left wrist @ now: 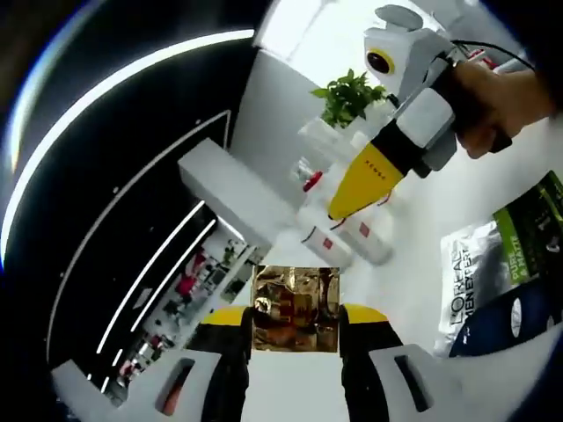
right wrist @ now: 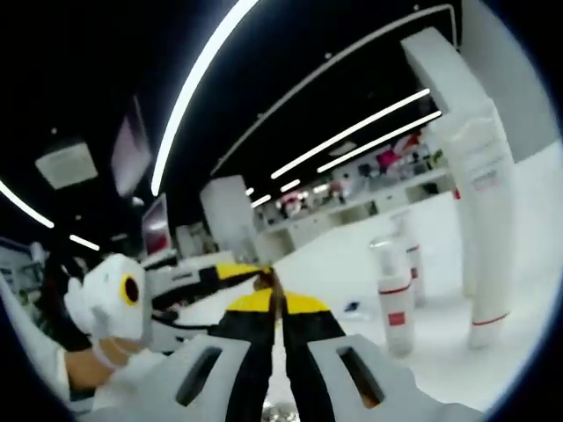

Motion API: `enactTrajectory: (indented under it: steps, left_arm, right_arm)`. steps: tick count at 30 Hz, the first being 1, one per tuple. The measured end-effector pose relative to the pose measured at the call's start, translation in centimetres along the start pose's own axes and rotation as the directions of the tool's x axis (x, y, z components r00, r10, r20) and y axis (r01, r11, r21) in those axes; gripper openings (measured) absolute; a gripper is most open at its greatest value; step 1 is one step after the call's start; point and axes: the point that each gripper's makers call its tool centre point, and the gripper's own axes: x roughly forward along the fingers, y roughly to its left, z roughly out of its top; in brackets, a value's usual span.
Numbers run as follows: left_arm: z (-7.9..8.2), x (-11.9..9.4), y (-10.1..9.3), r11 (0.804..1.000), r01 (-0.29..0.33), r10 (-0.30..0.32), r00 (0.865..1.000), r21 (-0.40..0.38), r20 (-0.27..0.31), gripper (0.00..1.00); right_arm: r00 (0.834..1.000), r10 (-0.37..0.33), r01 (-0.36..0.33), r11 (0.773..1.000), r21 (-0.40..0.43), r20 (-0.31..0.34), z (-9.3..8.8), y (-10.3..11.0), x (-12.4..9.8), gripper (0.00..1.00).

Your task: Arrange the skincare products in the storage area until every visible bottle or jar stands upright without overlapping.

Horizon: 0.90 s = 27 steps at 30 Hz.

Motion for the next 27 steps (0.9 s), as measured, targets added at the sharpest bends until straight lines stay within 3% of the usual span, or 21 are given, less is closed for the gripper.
enactTrajectory:
  steps: [2, 3, 6, 8, 10, 13, 18, 21, 27]
  left_arm:
    - [-0.2, -0.2, -0.6, 1.0, 0.009, -0.009, 1.0, 0.007, 0.014, 0.4]
    - [-0.1, -0.3, -1.0, 1.0, 0.011, -0.011, 0.999, 0.001, 0.048, 0.4]
    - [-1.0, -0.9, -1.8, 1.0, 0.018, -0.018, 0.999, -0.01, 0.043, 0.4]
    - [-1.7, -1.6, -1.6, 0.995, -0.031, 0.029, 0.999, 0.099, 0.019, 0.4]
    - [-1.9, -1.9, -1.8, 0.988, -0.049, 0.048, 0.999, 0.144, 0.014, 0.4]
    - [-1.1, -1.9, -1.9, 0.994, -0.044, 0.039, 0.998, 0.104, 0.045, 0.4]
    - [-0.5, -1.9, -2.2, 0.999, -0.013, 0.01, 0.998, 0.039, 0.07, 0.4]
    - [0.4, -2.0, -2.9, 0.996, 0.053, -0.045, 0.992, -0.067, 0.119, 0.4]
    - [0.8, -2.0, -2.3, 0.994, 0.056, -0.043, 0.99, -0.094, 0.135, 0.37]
  right_arm:
    - [1.0, -0.01, 0.01, 1.0, 0.003, -0.008, -0.1, -0.4, 0.0, 0.01]
    - [1.0, -0.014, 0.014, 1.0, -0.002, -0.014, -0.2, -0.5, 0.1, 0.01]
    - [0.999, 0.019, -0.019, 1.0, -0.015, -0.047, -1.2, -0.1, 0.6, 0.04]
    - [0.995, 0.055, -0.055, 0.998, -0.003, -0.085, -2.0, 0.7, 0.8, 0.09]
    - [0.991, 0.081, -0.083, 0.996, -0.013, -0.104, -2.5, 1.5, 1.0, 0.16]
    - [0.988, 0.082, -0.086, 0.996, -0.026, -0.128, -3.1, 1.6, 1.2, 0.23]
    - [0.989, 0.07, -0.07, 0.998, 0.0, -0.131, -3.3, 1.2, 1.2, 0.2]
    - [0.989, 0.066, -0.065, 0.998, 0.009, -0.132, -3.3, 1.1, 1.2, 0.16]
    - [0.982, 0.079, -0.08, 0.997, 0.004, -0.172, -4.0, 1.3, 1.2, 0.01]
